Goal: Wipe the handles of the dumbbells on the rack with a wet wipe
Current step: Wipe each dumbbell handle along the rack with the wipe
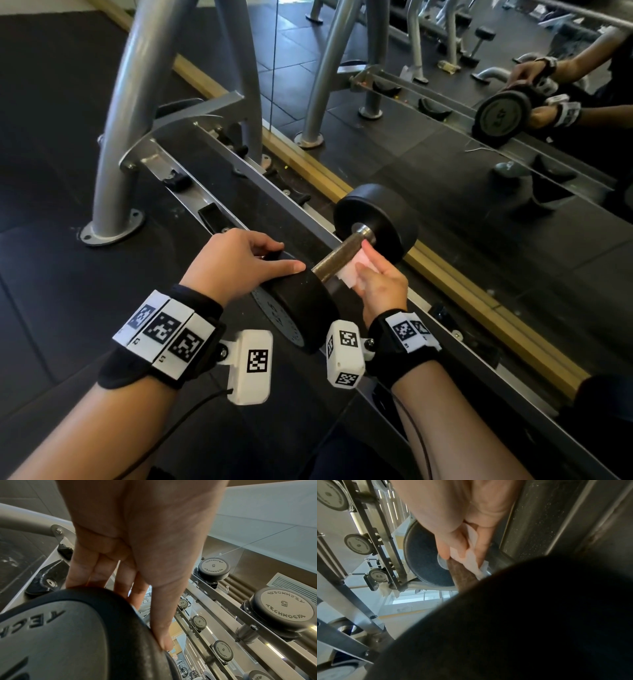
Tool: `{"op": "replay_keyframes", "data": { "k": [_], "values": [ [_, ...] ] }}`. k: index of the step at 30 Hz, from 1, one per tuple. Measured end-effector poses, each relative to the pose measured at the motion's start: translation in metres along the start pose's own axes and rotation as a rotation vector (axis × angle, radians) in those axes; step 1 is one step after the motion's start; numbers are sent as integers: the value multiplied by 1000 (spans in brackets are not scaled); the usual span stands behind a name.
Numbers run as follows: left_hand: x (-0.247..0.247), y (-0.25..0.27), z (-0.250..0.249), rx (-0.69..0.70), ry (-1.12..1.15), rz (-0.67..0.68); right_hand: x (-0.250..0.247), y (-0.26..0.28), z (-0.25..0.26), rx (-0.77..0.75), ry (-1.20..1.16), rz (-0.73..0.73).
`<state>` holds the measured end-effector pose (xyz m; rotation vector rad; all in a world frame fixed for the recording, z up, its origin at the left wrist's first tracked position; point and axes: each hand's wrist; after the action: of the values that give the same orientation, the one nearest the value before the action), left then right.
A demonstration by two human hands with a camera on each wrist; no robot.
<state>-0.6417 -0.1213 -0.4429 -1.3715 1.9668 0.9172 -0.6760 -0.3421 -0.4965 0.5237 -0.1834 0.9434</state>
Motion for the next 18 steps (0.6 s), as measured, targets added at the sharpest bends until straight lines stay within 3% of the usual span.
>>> {"op": "replay_keyframes", "data": {
  "k": [6, 12, 18],
  "values": [
    [0, -5, 3, -11, 31, 0, -21, 20, -11, 92, 111, 221],
    [1, -5, 4, -7, 31, -10, -23, -1, 2, 51, 32, 127],
    [2, -3, 4, -11, 28, -18, -15, 6, -8, 74, -99, 142]
  ]
}}
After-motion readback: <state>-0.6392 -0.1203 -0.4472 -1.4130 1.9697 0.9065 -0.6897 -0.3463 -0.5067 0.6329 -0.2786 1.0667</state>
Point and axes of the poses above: each hand's wrist, its own y-axis away from the middle knuckle, its own x-axis out of the palm, z = x × y, and after that the axes turned 12 degrees about -y, right-handed
